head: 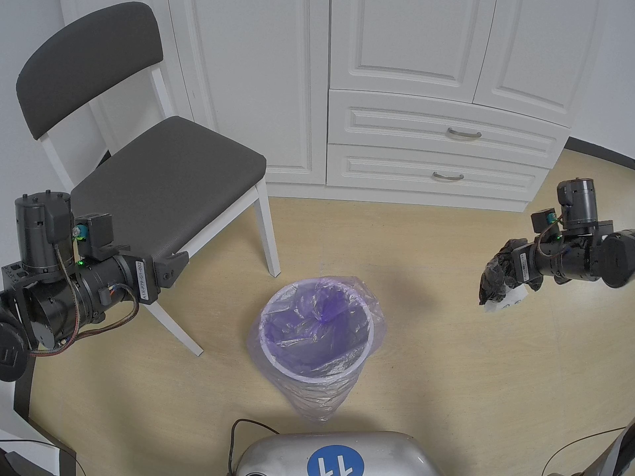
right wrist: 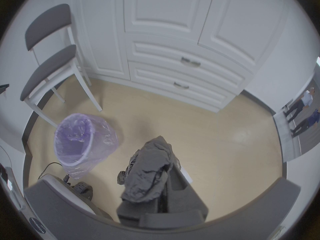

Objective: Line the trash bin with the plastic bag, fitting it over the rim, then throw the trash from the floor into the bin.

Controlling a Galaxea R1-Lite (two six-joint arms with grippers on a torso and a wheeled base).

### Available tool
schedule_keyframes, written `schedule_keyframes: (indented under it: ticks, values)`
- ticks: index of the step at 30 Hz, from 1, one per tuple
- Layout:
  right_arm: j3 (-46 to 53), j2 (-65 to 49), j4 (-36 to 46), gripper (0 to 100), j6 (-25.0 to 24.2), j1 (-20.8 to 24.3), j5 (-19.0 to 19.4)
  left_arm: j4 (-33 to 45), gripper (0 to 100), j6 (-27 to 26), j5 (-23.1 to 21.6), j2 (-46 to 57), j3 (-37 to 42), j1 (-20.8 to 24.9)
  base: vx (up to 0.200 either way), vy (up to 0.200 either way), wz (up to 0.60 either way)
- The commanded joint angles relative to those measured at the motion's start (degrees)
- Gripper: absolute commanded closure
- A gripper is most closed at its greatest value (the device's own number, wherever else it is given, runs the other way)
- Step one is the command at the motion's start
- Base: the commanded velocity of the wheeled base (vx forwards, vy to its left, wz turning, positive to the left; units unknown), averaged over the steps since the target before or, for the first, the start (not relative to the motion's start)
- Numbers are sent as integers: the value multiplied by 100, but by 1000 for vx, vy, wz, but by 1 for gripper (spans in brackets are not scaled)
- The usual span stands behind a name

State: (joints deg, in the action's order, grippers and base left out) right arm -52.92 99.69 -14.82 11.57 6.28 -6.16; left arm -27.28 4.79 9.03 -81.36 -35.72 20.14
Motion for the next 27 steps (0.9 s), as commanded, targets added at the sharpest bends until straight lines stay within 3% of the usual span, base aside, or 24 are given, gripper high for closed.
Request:
schedule_keyframes:
  ticks: [1,10,19,27]
  values:
    - [678,-1075,-504,100,38,488,-342,4,0,4,2,76,-5,-1,0,0,0]
    - [1126,-1400,-1444,100,3,1068,-984,-5,0,4,2,147,-5,-1,0,0,0]
    - [1346,-1207,-2429,100,-278,1728,-1010,-5,0,4,2,156,-5,-1,0,0,0]
    - [1284,-600,-3193,100,-832,2431,-1116,-5,0,4,2,252,-14,-1,0,0,0]
